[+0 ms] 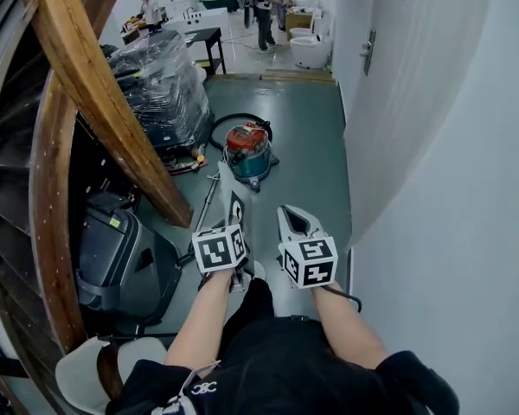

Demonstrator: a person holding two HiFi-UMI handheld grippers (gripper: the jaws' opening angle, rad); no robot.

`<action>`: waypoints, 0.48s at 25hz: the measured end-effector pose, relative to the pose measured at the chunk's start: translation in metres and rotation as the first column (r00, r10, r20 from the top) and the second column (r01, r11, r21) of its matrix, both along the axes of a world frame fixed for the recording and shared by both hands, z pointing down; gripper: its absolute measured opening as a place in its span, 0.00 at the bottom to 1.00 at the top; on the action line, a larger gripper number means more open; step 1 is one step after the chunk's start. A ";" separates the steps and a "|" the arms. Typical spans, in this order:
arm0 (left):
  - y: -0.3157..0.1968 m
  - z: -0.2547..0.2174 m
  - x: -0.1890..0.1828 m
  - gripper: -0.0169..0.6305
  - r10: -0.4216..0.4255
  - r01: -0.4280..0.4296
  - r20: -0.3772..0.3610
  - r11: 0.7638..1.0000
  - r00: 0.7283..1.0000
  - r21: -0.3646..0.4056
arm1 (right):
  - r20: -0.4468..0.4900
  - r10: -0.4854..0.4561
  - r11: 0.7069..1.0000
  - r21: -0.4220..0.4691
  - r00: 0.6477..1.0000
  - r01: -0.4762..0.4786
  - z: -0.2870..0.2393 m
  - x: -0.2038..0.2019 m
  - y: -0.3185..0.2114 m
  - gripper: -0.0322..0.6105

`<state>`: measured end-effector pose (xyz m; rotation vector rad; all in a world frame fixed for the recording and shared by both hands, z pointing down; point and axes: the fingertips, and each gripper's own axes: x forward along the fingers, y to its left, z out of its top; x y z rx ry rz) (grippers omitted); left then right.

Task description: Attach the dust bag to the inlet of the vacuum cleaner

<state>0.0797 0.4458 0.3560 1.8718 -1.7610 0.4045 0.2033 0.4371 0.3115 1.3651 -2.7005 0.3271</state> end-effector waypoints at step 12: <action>-0.084 0.006 0.007 0.06 0.050 -0.050 -0.014 0.999 0.999 0.010 | -0.047 0.015 1.000 0.022 0.999 -0.014 0.003 0.000 -0.069 0.05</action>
